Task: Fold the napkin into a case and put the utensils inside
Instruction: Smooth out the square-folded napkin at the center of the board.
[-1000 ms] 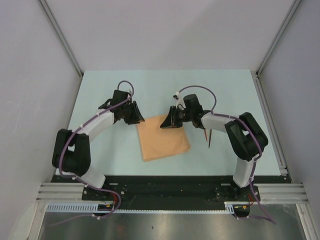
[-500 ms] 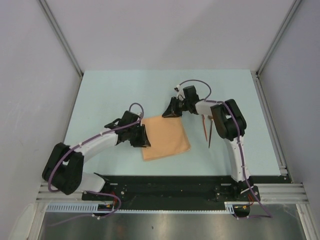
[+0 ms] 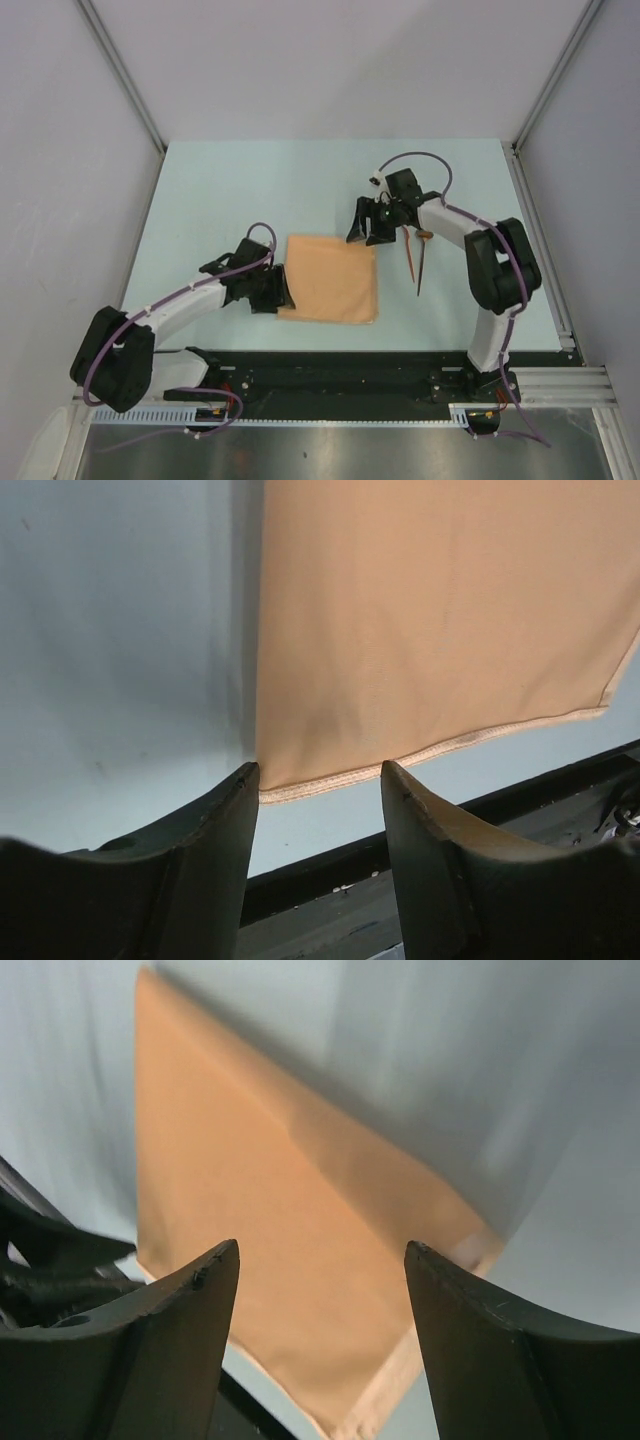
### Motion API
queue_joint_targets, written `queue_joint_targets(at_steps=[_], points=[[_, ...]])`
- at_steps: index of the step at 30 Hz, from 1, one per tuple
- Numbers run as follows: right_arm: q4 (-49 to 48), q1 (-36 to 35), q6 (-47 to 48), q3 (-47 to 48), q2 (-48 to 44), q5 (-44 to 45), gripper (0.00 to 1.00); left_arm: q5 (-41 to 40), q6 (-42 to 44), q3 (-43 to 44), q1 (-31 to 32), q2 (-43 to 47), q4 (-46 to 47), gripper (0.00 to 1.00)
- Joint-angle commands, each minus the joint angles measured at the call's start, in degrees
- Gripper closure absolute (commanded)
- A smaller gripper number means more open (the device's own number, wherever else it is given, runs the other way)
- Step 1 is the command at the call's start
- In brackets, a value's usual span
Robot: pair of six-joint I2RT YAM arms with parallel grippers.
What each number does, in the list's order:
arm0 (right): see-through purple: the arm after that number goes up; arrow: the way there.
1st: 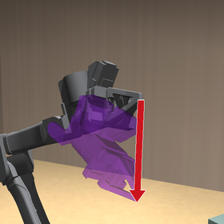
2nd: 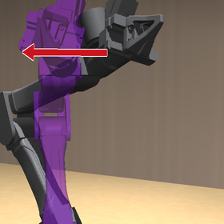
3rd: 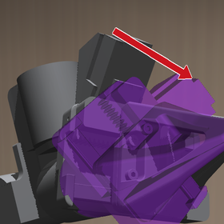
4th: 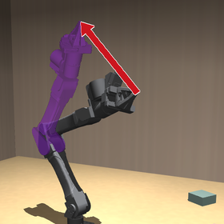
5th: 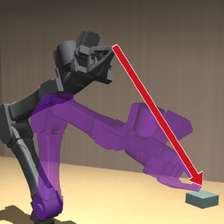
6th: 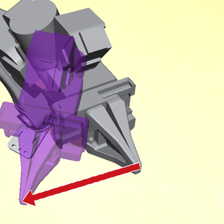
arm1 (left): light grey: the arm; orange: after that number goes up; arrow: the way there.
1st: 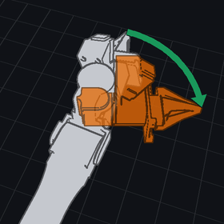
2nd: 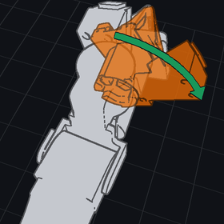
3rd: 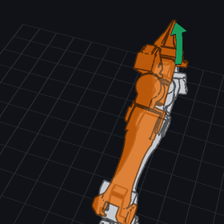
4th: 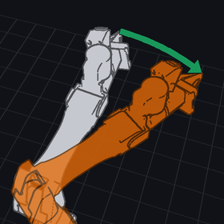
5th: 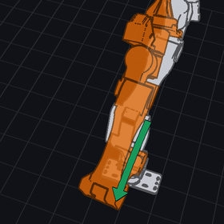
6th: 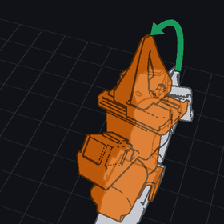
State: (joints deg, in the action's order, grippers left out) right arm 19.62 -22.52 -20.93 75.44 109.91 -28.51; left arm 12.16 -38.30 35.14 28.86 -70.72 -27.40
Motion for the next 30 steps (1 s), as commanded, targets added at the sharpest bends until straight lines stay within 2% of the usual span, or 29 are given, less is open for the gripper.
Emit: queue_joint_targets(at_steps=[1, 4, 6, 8, 10, 12, 18, 19, 22, 24, 27, 29, 30], points=[[8.68, -0.5, 3.17, -10.28, -8.2, 5.04, 0.27, -0.12, -3.0, -0.86, 0.05, 1.28, 0.51, 0.44], [7.72, -0.85, 2.47, -15.39, -13.83, 5.31, 0.27, -2.05, -3.18, -1.29, 0.05, 4.0, -1.08, 0.42], [7.19, -1.03, 1.07, -19.7, -17.95, 6.62, 0.2, -3.19, -3.0, -1.39, -0.03, 6.02, -1.86, 0.39], [4.91, -1.03, -0.25, -22.95, -20.25, 7.41, 0.08, -3.37, -1.87, -0.42, -0.03, 5.86, -2.22, 0.37], [2.55, -0.77, -0.69, -24.28, -22.45, 9.26, 0.04, -3.64, -0.99, 1.07, -0.03, 4.19, -3.18, 0.36], [1.83, -0.33, -0.78, -23.07, -22.02, 9.35, 0.05, -3.38, -0.72, 1.16, -0.21, 2.61, -2.67, 0.35], [-5.54, 0.37, -2.45, -18.84, -15.17, 10.14, 0.2, -2.76, -0.02, -0.5, -1.7, 0.84, -1.26, 0.39], [-7.56, 0.72, -2.54, -18.32, -12.99, 10.4, 0.28, -2.67, -0.02, -0.77, -1.88, 1.45, -0.91, 0.39], [-10.29, 1.95, -1.84, -15.85, -8.94, 10.85, 0.41, -2.23, 0.33, -1.12, -2.67, 1.81, -0.55, 0.43], [-11.17, 2.83, -1.22, -14.28, -6.91, 10.5, 0.44, -1.97, 0.69, -1.38, -3.19, 1.81, -0.55, 0.45], [-11.53, 3.36, -0.34, -11.38, -3.04, 10.05, 0.58, -0.65, 0.6, -2.44, -3.72, 1.72, 0.32, 0.5], [-12.58, 3.89, -0.08, -10.93, -1.19, 10.23, 0.6, 0.23, 0.34, -3.23, -3.81, 1.81, 1.2, 0.53], [-12.93, 4.15, -0.08, -10.49, -0.84, 10.23, 0.65, 0.49, 0.07, -3.4, -3.81, 1.81, 1.55, 0.54]])
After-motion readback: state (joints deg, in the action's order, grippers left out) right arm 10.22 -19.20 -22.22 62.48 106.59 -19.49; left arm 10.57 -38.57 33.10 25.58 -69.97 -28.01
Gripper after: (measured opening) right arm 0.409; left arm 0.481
